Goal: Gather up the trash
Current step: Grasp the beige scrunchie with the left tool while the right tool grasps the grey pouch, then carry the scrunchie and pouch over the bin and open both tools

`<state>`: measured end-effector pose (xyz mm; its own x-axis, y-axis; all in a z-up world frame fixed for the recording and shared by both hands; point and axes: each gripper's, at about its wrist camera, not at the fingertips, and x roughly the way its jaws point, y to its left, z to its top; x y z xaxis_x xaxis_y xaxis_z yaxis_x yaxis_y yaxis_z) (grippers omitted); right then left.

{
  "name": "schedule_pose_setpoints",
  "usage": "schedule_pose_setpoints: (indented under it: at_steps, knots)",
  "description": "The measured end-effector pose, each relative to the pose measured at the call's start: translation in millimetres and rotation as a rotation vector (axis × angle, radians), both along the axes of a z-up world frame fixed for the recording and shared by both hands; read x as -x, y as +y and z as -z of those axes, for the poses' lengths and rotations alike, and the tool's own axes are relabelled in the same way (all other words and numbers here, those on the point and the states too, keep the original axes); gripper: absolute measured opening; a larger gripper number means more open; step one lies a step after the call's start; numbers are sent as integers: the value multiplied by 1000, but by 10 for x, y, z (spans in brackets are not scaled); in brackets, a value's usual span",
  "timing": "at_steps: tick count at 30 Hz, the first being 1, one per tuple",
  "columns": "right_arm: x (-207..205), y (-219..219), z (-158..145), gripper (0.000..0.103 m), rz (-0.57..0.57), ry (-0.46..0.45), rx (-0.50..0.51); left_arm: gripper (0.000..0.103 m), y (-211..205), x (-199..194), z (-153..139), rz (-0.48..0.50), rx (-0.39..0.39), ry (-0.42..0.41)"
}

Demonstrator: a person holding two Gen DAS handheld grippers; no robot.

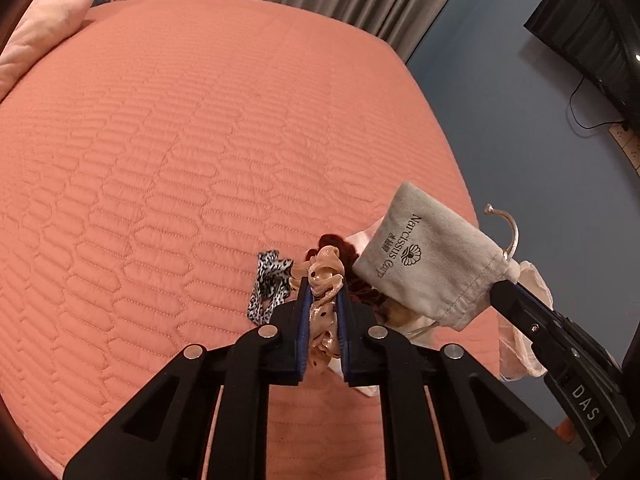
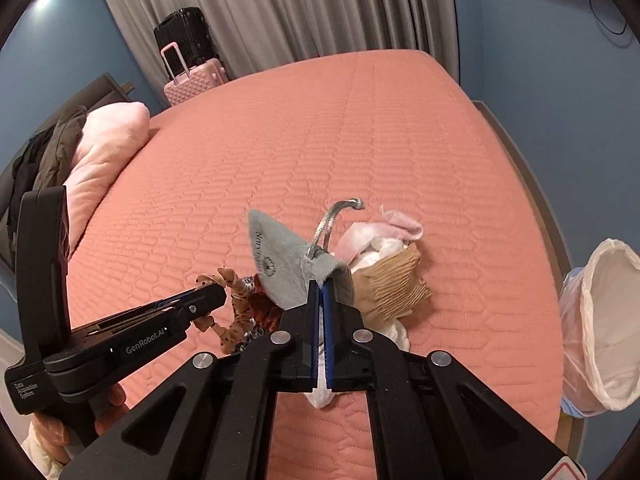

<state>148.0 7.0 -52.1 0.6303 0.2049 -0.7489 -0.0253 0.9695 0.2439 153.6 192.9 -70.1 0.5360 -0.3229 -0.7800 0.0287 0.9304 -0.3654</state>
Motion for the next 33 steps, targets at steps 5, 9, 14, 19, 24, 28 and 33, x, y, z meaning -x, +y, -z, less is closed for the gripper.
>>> schedule_pose_setpoints:
  at_steps: [5,9,14,19,24,28,33]
  knots:
    - [148,-211,-392,2,35,-78,2,12,-201,64,-421,27,5,-84]
    - [271,-454,-705,2,72,-137,-4,12,-396,100,-742,64,5,-147]
    - [437,-789,-1041,2,128,-205,-9,12,-835,128,-1113,122,-3,-227]
    - [636,-1192,-1305,2,189,-263,2,12,-1252,161,-1398,192,-7,-291]
    - [845,-1590,-1472,2,259,-296,13,12,-1645,178,-1532,264,-13,-332]
    - [975,-1858,-1524,2,312,-303,27,12,-1954,180,-1589,330,-21,-346]
    - [1121,-2176,-1497,2,375,-297,45,12,-2294,197,-1623,401,1,-345]
